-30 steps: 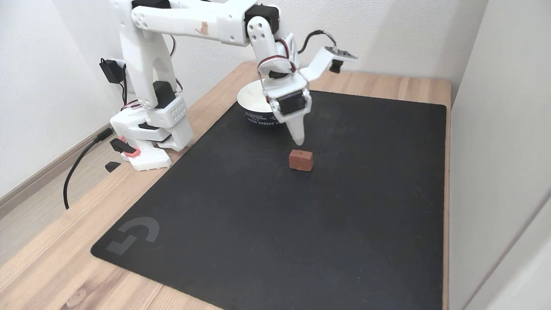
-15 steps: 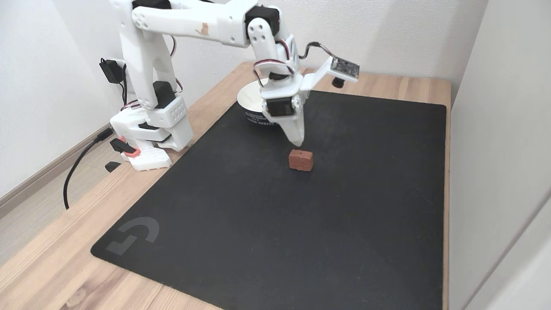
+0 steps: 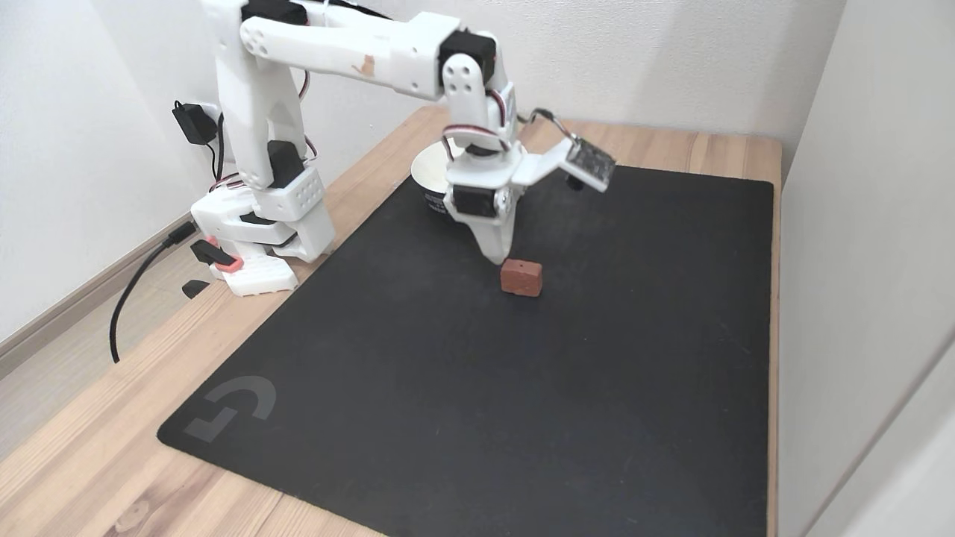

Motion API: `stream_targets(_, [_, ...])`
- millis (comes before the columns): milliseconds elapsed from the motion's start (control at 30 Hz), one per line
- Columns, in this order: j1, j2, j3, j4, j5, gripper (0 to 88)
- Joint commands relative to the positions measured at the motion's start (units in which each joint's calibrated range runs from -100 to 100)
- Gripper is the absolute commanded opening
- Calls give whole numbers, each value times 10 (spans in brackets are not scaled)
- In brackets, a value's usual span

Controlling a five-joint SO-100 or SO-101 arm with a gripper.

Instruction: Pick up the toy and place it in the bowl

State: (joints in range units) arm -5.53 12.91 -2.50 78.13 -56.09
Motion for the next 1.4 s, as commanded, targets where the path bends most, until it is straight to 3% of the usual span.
stream_targets(0, [5, -2, -38, -1, 1, 24])
stream_targets(233, [5, 1, -58, -1, 0, 40])
stream_targets(400, [-18, 6, -60, -1, 2, 274])
stream_targets(1367, [-23, 53, -60, -33, -2, 274])
